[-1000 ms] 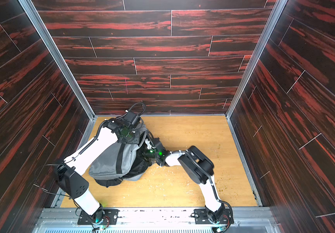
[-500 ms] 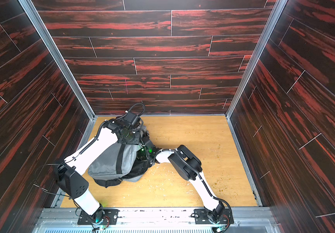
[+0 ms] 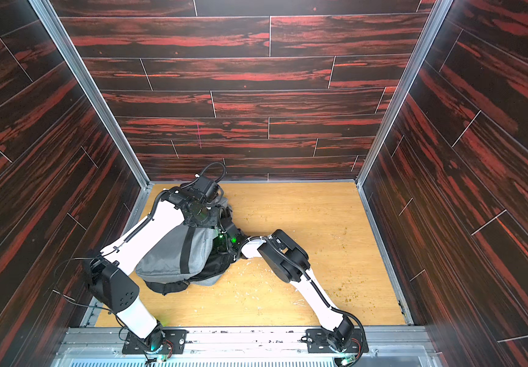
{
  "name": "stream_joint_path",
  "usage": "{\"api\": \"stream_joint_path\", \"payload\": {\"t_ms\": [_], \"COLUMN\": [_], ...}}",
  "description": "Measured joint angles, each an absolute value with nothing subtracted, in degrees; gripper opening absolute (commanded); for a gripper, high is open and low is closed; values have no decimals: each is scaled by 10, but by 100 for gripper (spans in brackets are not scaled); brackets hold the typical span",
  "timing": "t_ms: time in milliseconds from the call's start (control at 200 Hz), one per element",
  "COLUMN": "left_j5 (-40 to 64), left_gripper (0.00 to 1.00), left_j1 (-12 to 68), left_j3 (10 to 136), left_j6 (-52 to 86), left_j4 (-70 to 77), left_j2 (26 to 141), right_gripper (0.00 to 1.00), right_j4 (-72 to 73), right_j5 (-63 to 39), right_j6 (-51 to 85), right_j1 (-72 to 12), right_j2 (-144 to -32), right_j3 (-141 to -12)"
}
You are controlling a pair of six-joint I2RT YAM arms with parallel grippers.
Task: Open the zippered laptop bag and take out the laptop
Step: Take out the laptop from the zippered laptop bag.
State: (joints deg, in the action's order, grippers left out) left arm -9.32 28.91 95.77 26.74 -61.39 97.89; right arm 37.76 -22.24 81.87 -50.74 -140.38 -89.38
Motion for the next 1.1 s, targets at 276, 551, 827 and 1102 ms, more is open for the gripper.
{"api": "stream_joint_path", "payload": {"t_ms": [276,551,827,1102], "left_j5": [-101,-106,-99,-102], "left_gripper": [0,0,0,0], "left_j1": [283,270,268,254], "left_j3": [917,915,897,881], "left_j6": [251,239,237,247], "left_j4": [-595,-590,-576,-565], "left_j2": [964,958,958,960], "right_gripper": [2,0,0,0], "right_j4": [432,421,339,241], "right_j5": [-207,-205,-225,-301], "right_j6": [800,770,706,617], "right_j1": [-500,-471,-436,-332], "right_j2": [-1324,-1207,-1064,-934], "right_j3": [-765,-626,-512,-432]}}
